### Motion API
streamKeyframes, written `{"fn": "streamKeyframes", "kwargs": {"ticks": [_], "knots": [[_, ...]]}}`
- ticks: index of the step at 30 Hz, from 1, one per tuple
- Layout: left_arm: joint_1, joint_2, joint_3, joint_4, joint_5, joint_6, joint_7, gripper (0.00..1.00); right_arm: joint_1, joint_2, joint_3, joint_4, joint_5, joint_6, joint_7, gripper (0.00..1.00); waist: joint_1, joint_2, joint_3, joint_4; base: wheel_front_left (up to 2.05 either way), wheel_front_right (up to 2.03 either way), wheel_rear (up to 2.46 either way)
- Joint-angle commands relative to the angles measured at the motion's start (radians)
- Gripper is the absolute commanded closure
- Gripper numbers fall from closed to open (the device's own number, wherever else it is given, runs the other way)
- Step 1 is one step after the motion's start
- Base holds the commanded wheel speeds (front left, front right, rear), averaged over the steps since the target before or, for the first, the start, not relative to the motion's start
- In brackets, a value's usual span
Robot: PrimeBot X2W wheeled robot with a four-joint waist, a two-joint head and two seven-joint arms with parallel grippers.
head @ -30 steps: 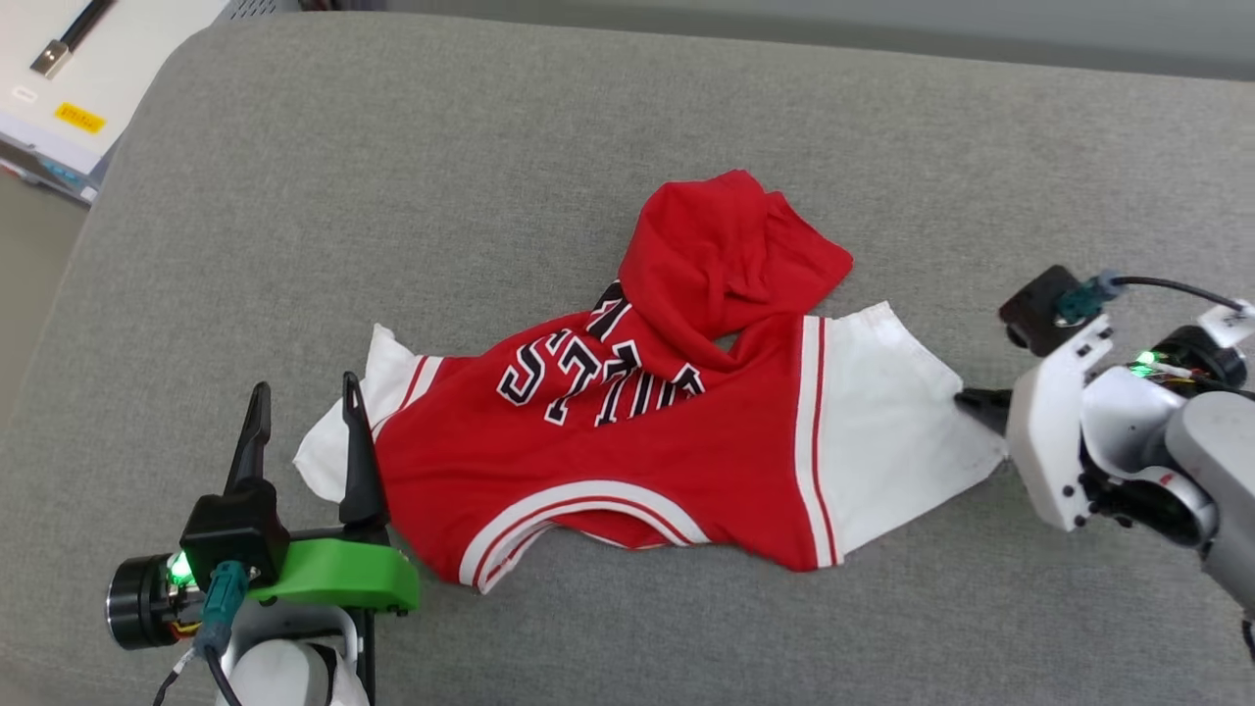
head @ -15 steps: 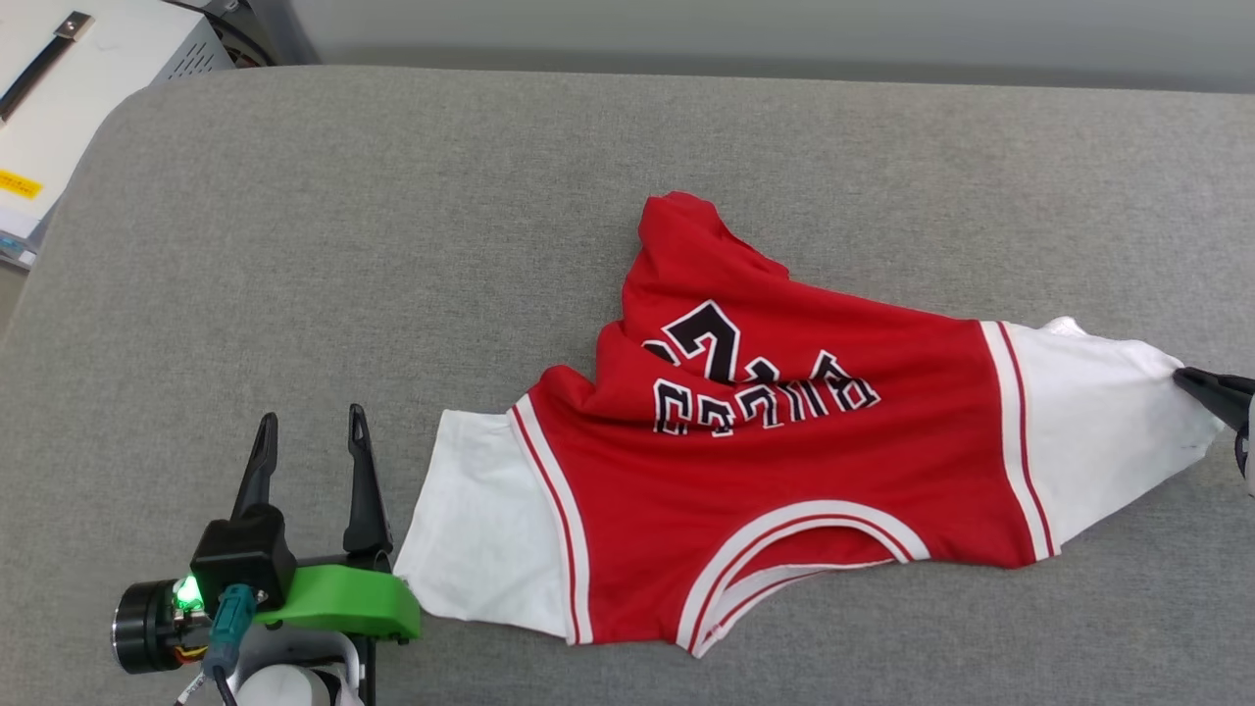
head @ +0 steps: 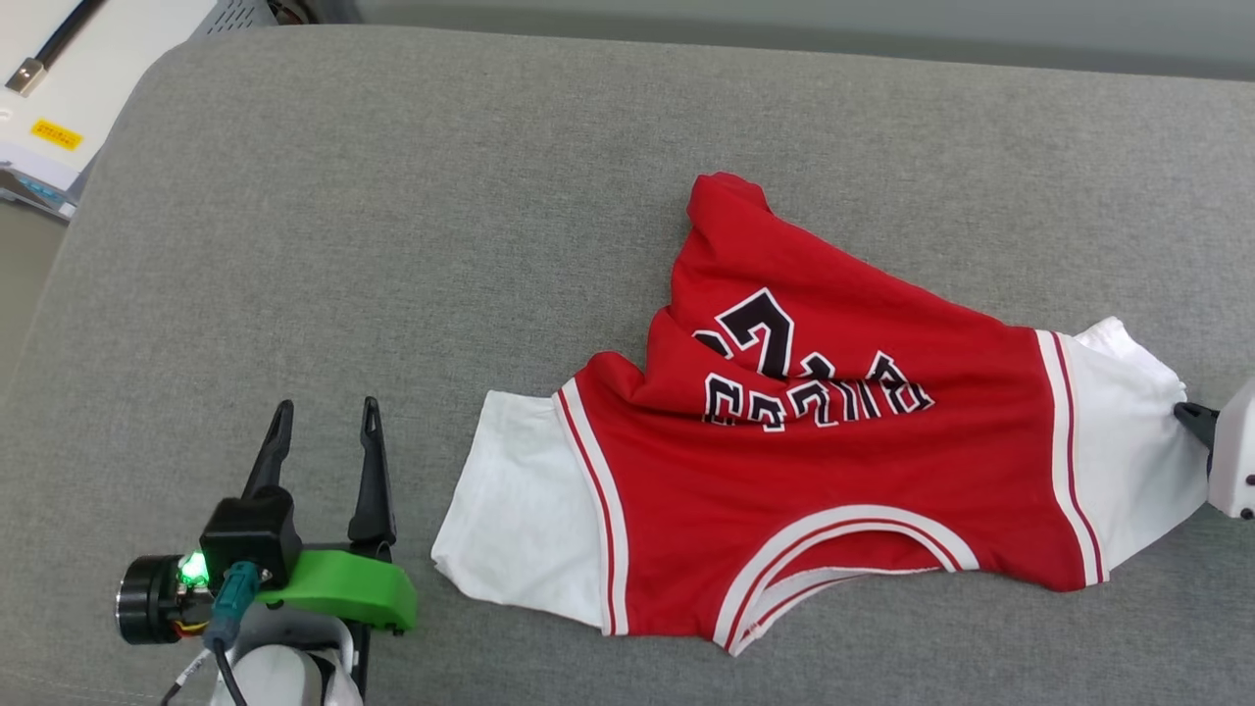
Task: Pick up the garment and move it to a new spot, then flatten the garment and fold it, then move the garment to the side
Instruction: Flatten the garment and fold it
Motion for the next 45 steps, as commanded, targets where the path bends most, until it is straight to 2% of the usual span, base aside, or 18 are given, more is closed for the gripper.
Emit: {"fn": "streamKeyframes", "kwargs": {"ticks": [1, 6, 9, 12, 20, 26, 29, 36, 42, 44, 45], "knots": [[-0.028, 0.021, 0.005, 0.009, 0.004, -0.018, -0.006, 0.0, 0.008, 0.024, 0.016, 0.004, -0.015, -0.001, -0.034, 0.0, 0.0, 0.0, -0.022, -0.003, 0.0, 0.0, 0.0], [-0.08, 0.091, 0.003, 0.014, -0.019, -0.087, 0.087, 0.0, 0.033, -0.001, -0.002, -0.059, -0.012, -0.001, -0.163, 0.0, 0.0, 0.0, -0.056, -0.011, 0.0, 0.0, 0.0], [-0.133, 0.13, -0.021, -0.002, -0.063, -0.143, 0.213, 0.0, 0.071, -0.014, -0.038, -0.102, 0.008, -0.001, -0.221, 0.0, 0.0, 0.0, -0.064, -0.01, 0.0, 0.0, 0.0], [-0.178, 0.175, -0.062, -0.023, -0.133, -0.173, 0.371, 0.0, 0.105, -0.025, -0.055, -0.138, -0.001, -0.001, -0.244, 0.0, 0.0, 0.0, -0.067, -0.018, 0.0, 0.0, 0.0], [-0.281, 0.348, -0.286, -0.093, -0.451, -0.185, 0.846, 0.0, 0.168, -0.004, -0.114, -0.213, -0.061, -0.001, -0.228, 0.0, 0.0, 0.0, -0.066, -0.043, 0.0, 0.0, 0.0], [-0.3, 0.415, -0.389, -0.087, -0.591, -0.185, 1.034, 0.0, 0.189, 0.034, -0.16, -0.251, -0.107, -0.001, -0.191, 0.0, 0.0, 0.0, -0.056, -0.066, 0.0, 0.0, 0.0], [-0.292, 0.431, -0.423, -0.078, -0.632, -0.185, 1.086, 0.0, 0.198, 0.046, -0.18, -0.266, -0.124, -0.001, -0.173, 0.0, 0.0, 0.0, -0.047, -0.075, 0.0, 0.0, 0.0], [-0.266, 0.461, -0.485, -0.01, -0.651, -0.185, 1.112, 0.0, 0.199, 0.073, -0.22, -0.3, -0.164, -0.001, -0.14, 0.0, 0.0, 0.0, -0.004, -0.097, 0.0, 0.0, 0.0], [-0.246, 0.467, -0.536, 0.083, -0.638, -0.185, 1.059, 0.0, 0.198, 0.092, -0.235, -0.321, -0.185, -0.001, -0.124, 0.0, 0.0, 0.0, 0.021, -0.111, 0.0, 0.0, 0.0], [-0.238, 0.467, -0.581, 0.107, -0.627, -0.185, 1.039, 0.0, 0.202, 0.096, -0.24, -0.329, -0.191, -0.001, -0.121, 0.0, 0.0, 0.0, 0.023, -0.114, 0.0, 0.0, 0.0], [-0.237, 0.47, -0.6, 0.11, -0.626, -0.185, 1.033, 0.79, 0.204, 0.095, -0.244, -0.331, -0.192, -0.001, -0.12, 0.0, 0.0, 0.0, 0.02, -0.113, 0.0, 0.0, 0.0]]}}
